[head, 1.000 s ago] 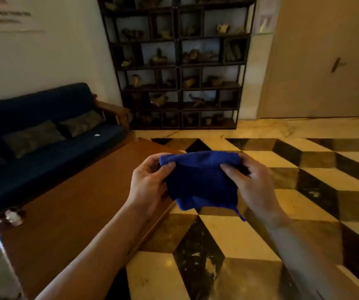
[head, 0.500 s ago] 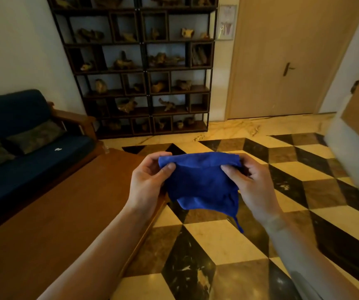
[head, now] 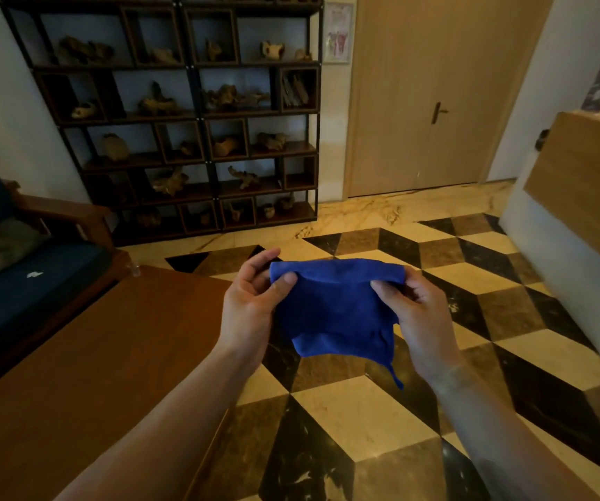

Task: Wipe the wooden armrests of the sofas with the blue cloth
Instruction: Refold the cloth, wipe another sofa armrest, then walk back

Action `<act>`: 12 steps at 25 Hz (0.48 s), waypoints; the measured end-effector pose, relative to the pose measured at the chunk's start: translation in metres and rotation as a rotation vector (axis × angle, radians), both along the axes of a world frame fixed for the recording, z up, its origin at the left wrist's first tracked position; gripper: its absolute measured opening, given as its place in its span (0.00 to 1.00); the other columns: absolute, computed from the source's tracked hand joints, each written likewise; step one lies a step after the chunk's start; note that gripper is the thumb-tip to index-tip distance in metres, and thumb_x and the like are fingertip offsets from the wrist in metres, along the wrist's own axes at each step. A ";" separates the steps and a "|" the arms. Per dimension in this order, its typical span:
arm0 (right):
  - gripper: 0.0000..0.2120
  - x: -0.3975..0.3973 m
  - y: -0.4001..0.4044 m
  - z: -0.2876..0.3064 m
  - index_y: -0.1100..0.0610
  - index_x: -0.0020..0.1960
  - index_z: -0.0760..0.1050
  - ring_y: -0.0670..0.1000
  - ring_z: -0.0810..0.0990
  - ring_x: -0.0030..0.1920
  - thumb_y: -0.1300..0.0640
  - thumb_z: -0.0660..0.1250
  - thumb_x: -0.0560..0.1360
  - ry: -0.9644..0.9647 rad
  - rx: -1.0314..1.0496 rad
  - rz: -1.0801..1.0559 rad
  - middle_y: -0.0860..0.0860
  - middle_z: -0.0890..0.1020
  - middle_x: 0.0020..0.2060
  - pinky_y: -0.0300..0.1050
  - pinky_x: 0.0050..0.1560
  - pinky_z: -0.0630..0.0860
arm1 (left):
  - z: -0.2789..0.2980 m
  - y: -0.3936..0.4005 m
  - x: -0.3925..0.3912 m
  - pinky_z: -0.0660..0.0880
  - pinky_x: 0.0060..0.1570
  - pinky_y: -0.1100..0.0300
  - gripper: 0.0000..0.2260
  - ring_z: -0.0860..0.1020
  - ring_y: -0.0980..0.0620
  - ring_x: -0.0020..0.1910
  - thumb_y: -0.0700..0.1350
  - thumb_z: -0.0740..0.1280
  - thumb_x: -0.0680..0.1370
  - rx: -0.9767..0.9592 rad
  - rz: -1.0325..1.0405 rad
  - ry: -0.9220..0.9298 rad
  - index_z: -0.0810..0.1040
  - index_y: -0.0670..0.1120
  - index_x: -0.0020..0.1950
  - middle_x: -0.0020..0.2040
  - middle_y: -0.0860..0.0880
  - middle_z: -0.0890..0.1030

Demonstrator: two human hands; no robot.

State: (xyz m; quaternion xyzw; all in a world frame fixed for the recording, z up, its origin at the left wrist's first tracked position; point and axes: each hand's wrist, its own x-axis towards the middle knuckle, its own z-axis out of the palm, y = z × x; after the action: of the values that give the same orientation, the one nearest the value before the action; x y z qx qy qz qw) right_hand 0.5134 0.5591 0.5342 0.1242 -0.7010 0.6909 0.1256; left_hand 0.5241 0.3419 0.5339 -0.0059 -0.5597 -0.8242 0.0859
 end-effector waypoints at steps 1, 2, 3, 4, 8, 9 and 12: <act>0.05 -0.014 0.002 -0.001 0.53 0.52 0.80 0.45 0.82 0.48 0.58 0.66 0.78 -0.025 -0.031 -0.007 0.45 0.84 0.45 0.37 0.46 0.78 | -0.003 0.005 -0.013 0.72 0.66 0.45 0.21 0.81 0.47 0.60 0.43 0.71 0.71 -0.006 -0.008 -0.023 0.77 0.50 0.64 0.55 0.47 0.85; 0.06 -0.031 0.005 -0.002 0.53 0.53 0.80 0.46 0.82 0.49 0.57 0.66 0.79 -0.037 -0.043 -0.014 0.47 0.84 0.46 0.38 0.46 0.77 | -0.007 0.011 -0.031 0.72 0.67 0.44 0.18 0.81 0.47 0.60 0.44 0.71 0.71 -0.019 -0.007 -0.041 0.79 0.50 0.62 0.56 0.48 0.84; 0.06 -0.045 0.007 -0.001 0.54 0.54 0.80 0.47 0.82 0.49 0.57 0.66 0.79 -0.037 -0.043 -0.016 0.48 0.84 0.47 0.40 0.47 0.77 | -0.009 0.016 -0.045 0.71 0.68 0.43 0.15 0.81 0.47 0.60 0.46 0.71 0.72 -0.030 -0.002 -0.050 0.81 0.49 0.59 0.56 0.47 0.84; 0.06 -0.060 0.010 -0.001 0.54 0.54 0.80 0.48 0.82 0.50 0.57 0.66 0.78 -0.032 -0.035 -0.016 0.48 0.84 0.48 0.42 0.49 0.77 | -0.011 0.021 -0.059 0.71 0.68 0.42 0.13 0.80 0.47 0.60 0.47 0.70 0.72 -0.036 0.001 -0.058 0.82 0.49 0.57 0.57 0.47 0.84; 0.07 -0.139 0.034 -0.003 0.52 0.55 0.80 0.51 0.82 0.53 0.56 0.67 0.78 -0.034 -0.001 0.001 0.49 0.84 0.50 0.51 0.54 0.78 | -0.013 0.042 -0.133 0.75 0.63 0.39 0.13 0.80 0.46 0.60 0.50 0.67 0.74 -0.122 0.008 -0.054 0.78 0.51 0.58 0.58 0.48 0.82; 0.07 -0.158 0.041 -0.002 0.51 0.54 0.80 0.51 0.81 0.53 0.56 0.67 0.78 -0.040 0.002 0.006 0.49 0.84 0.50 0.51 0.55 0.78 | -0.011 0.047 -0.151 0.76 0.62 0.38 0.13 0.80 0.46 0.60 0.50 0.66 0.74 -0.151 0.005 -0.035 0.78 0.52 0.58 0.58 0.49 0.82; 0.06 -0.217 0.059 0.005 0.49 0.53 0.80 0.50 0.81 0.53 0.55 0.67 0.78 -0.074 0.019 0.025 0.48 0.84 0.50 0.48 0.55 0.77 | -0.004 0.061 -0.205 0.76 0.61 0.41 0.10 0.78 0.44 0.60 0.46 0.65 0.77 -0.191 0.015 -0.006 0.77 0.52 0.58 0.58 0.48 0.81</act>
State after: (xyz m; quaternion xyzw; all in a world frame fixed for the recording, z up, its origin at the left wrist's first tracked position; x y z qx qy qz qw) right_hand 0.2963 0.6184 0.5391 0.1086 -0.7103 0.6897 0.0897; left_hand 0.3194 0.4031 0.5303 -0.0075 -0.6359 -0.7666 0.0894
